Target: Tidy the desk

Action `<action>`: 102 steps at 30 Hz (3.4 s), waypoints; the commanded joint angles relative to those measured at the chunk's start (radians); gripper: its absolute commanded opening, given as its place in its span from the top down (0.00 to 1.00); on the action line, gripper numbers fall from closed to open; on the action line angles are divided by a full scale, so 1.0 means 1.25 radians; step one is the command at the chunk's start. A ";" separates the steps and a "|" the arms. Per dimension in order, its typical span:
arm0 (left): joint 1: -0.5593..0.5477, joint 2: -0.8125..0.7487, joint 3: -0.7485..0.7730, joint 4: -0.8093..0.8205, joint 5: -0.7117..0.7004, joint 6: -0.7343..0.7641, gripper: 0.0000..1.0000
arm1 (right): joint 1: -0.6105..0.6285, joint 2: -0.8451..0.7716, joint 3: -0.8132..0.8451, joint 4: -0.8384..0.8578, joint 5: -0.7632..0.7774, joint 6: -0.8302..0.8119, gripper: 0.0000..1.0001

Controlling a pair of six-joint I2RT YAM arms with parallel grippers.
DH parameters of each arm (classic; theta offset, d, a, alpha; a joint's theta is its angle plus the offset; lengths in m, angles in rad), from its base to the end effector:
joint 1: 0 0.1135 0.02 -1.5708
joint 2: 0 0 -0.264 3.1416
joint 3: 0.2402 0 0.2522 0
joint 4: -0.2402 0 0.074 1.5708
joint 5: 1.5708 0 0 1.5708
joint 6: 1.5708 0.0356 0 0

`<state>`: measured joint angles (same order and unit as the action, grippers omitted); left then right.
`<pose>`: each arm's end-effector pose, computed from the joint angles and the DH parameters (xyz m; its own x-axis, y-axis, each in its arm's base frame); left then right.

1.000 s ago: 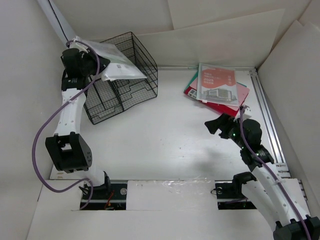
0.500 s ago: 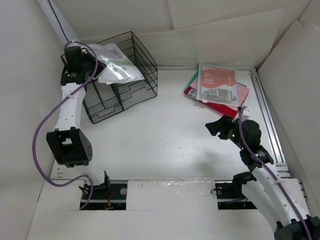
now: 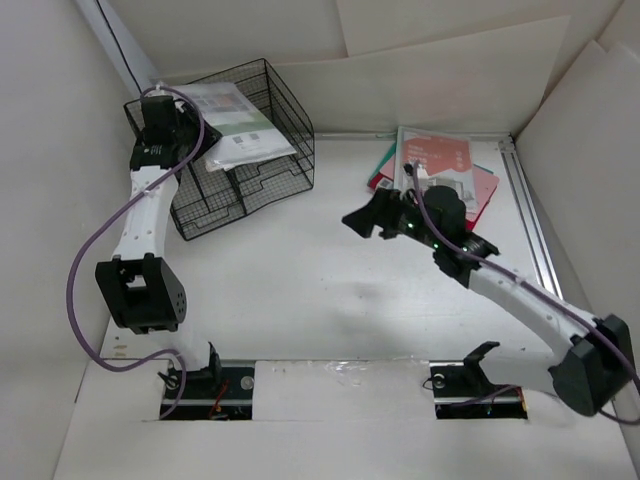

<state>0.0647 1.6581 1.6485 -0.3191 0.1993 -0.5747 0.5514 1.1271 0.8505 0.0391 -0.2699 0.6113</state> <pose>0.3912 0.0183 0.3990 -0.3376 -0.5558 -0.7597 -0.0713 0.8198 -0.5681 0.2199 0.1464 0.3173 -0.5806 0.2923 -0.7599 -0.4792 0.6318 0.6092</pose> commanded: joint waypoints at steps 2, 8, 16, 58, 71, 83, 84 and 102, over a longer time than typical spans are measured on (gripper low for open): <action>-0.003 -0.045 -0.041 -0.052 -0.020 0.041 0.44 | 0.053 0.118 0.125 0.173 0.027 0.031 0.00; -0.003 -0.098 -0.077 -0.044 -0.020 0.041 0.00 | 0.061 0.373 0.279 0.283 0.009 0.116 0.00; -0.003 -0.257 -0.226 0.058 -0.065 0.018 0.00 | 0.068 0.587 0.477 0.331 0.023 0.223 0.00; 0.030 -0.230 -0.388 0.334 -0.103 -0.148 0.21 | 0.137 0.757 0.874 0.181 0.408 -0.118 1.00; 0.015 -0.144 -0.314 0.369 -0.071 -0.155 0.31 | 0.079 0.773 0.886 0.138 0.475 -0.159 1.00; -0.001 -0.029 -0.151 0.323 -0.064 -0.140 0.31 | 0.110 0.750 0.727 0.186 0.520 -0.142 1.00; -0.001 -0.021 -0.143 0.323 -0.073 -0.140 0.31 | 0.118 0.750 0.727 0.186 0.520 -0.142 1.00; -0.001 -0.012 -0.128 0.303 -0.123 -0.124 0.48 | -0.003 0.729 0.874 0.073 0.265 -0.042 0.02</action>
<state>0.0669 1.6539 1.4406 0.0380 0.0620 -0.7471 0.5644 1.9896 1.8469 0.1814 0.1295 0.5224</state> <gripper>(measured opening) 0.523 0.980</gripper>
